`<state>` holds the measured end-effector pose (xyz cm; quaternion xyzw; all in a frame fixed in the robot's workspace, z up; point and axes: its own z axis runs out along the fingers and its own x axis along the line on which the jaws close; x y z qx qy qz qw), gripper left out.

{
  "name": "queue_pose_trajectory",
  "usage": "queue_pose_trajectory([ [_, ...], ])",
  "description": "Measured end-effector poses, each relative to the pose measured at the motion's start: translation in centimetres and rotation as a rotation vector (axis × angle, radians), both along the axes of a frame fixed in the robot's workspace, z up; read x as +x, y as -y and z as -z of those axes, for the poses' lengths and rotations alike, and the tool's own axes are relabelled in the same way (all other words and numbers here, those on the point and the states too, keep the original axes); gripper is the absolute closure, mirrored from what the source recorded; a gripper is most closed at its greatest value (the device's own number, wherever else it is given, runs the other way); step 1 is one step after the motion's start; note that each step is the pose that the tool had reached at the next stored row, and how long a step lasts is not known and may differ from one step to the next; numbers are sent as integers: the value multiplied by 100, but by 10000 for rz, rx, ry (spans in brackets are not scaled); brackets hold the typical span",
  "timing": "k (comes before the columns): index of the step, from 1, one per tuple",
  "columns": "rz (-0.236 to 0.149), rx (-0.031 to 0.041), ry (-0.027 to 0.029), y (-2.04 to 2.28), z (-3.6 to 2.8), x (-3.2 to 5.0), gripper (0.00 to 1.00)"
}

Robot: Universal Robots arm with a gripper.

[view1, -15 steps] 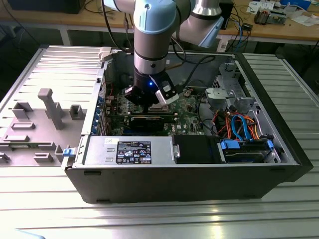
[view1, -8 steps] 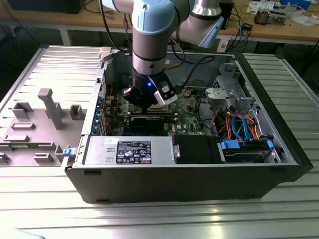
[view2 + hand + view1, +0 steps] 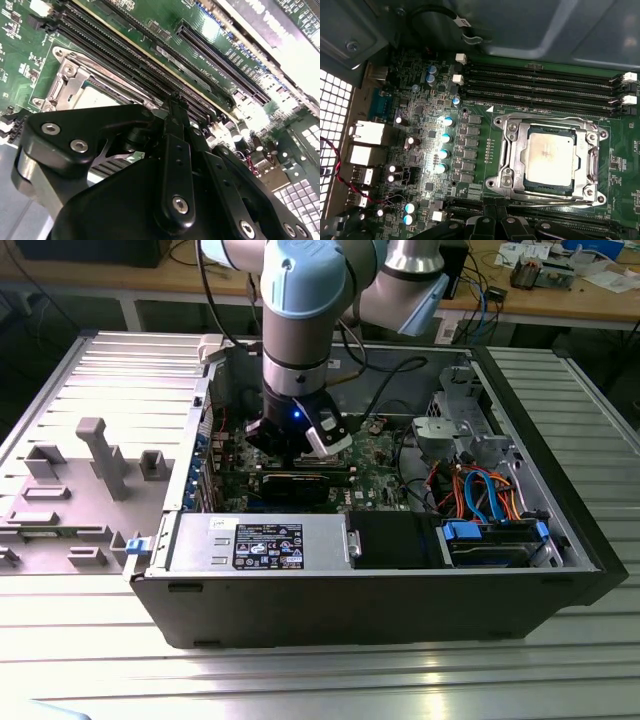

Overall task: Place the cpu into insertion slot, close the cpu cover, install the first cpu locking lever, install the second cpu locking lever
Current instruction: 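Install the second cpu locking lever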

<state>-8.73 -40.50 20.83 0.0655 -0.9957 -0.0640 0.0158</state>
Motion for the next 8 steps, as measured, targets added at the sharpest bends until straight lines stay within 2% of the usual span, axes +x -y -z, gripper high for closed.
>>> queue_pose_trajectory([
  [2,2,68,-2,-1,10,-1,89],
  [6,1,280,2,-5,30,-2,89],
  [8,0,303,1,-5,34,-4,89],
])
